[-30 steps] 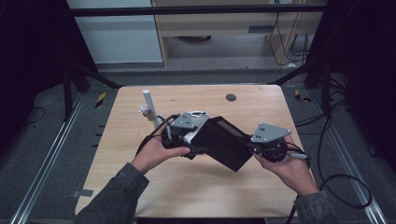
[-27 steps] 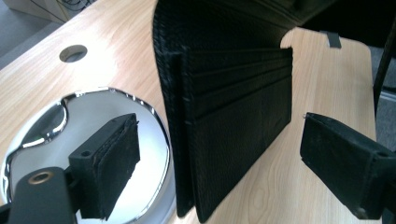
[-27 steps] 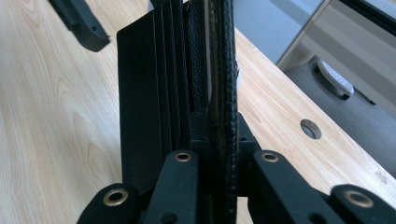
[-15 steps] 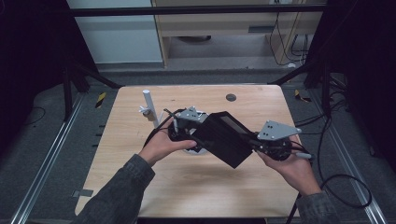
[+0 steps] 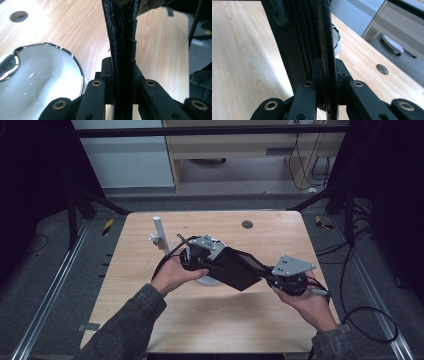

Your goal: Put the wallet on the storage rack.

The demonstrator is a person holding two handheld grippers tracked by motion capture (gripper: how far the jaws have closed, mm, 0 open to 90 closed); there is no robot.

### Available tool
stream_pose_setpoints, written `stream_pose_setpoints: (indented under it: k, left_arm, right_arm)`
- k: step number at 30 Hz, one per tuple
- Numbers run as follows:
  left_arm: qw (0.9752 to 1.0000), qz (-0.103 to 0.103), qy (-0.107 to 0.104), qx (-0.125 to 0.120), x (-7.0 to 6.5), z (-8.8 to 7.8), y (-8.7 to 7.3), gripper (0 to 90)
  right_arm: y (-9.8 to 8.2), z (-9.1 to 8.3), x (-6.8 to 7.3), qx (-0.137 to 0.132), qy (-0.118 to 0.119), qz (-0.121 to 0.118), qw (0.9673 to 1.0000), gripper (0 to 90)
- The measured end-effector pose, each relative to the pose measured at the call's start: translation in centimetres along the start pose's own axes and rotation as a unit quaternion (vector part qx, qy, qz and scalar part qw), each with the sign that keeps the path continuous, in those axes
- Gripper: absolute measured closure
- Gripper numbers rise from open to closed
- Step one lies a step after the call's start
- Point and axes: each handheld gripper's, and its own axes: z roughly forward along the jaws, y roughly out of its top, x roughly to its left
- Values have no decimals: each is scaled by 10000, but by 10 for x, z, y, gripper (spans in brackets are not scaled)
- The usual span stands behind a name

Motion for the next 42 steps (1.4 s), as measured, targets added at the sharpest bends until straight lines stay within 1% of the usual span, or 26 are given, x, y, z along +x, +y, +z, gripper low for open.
stream_pose_setpoints:
  k: [2,4,5,6,7,9,10,11,12,13,16,19,20,21,22,23,24,27,28,29,31,34,36,37,38,42]
  left_arm:
    - [9999,-74,81,71,-2,-6,6,803]
    - [9997,-87,208,133,-2,-13,14,805]
    - [9997,-87,208,133,-2,-13,14,805]
    - [9992,-46,328,213,-2,-18,19,805]
    - [9982,-48,495,340,0,-26,25,805]
    - [9974,-122,605,360,2,-33,29,805]
    - [9972,-133,636,381,3,-37,31,805]
    - [9971,-160,642,373,4,-40,33,805]
    - [9970,-181,659,359,5,-43,34,805]
    - [9967,-183,697,371,6,-46,35,805]
    - [9965,-257,720,330,8,-52,37,804]
    - [9955,-297,856,284,9,-63,42,805]
    - [9951,-300,909,264,9,-66,44,804]
    - [9951,-300,909,264,9,-66,44,804]
    - [9944,-317,980,228,9,-72,46,804]
    - [9944,-317,980,228,9,-72,46,804]
    - [9936,-346,1048,241,10,-78,48,804]
    - [9919,-446,1172,213,12,-85,49,804]
    - [9919,-446,1172,213,12,-85,49,804]
    - [9904,-491,1277,201,13,-88,50,804]
    - [9891,-540,1362,170,13,-90,52,804]
    - [9866,-703,1470,92,16,-92,53,804]
    - [9858,-752,1499,67,17,-91,53,804]
    - [9855,-775,1505,63,17,-91,53,804]
    - [9853,-786,1515,72,17,-91,52,804]
    - [9842,-811,1574,53,17,-94,51,804]
  right_arm:
    - [-6,2,3,-66,-6,94,9999,802]
    - [-11,5,7,-128,72,236,9996,706]
    - [-13,7,10,-126,142,293,9994,635]
    - [-13,7,10,-126,142,293,9994,635]
    - [-19,9,17,14,295,322,9990,527]
    - [-27,11,23,98,507,416,9978,441]
    - [-32,12,24,144,540,449,9974,408]
    - [-37,12,25,163,512,501,9973,371]
    - [-43,13,23,165,455,613,9969,326]
    - [-49,14,21,138,323,759,9965,271]
    - [-68,18,16,124,-159,1121,9935,165]
    - [-83,22,10,374,-563,1338,9887,121]
    - [-87,23,8,427,-637,1421,9869,108]
    - [-87,23,8,427,-637,1421,9869,108]
    - [-96,24,4,511,-798,1684,9812,90]
    - [-99,25,3,568,-866,1867,9769,83]
    - [-102,27,1,632,-941,1947,9743,77]
    - [-108,34,0,928,-1182,2140,9652,74]
    - [-110,36,0,1000,-1222,2235,9618,73]
    - [-112,36,0,1066,-1249,2301,9592,74]
    - [-115,35,1,1121,-1307,2441,9543,75]
    - [-120,34,1,1207,-1347,2606,9484,73]
    - [-123,34,1,1274,-1322,2736,9441,73]
    - [-124,34,1,1315,-1319,2767,9427,73]
    - [-125,35,1,1358,-1312,2788,9416,73]
    - [-128,36,0,1408,-1316,2835,9394,74]
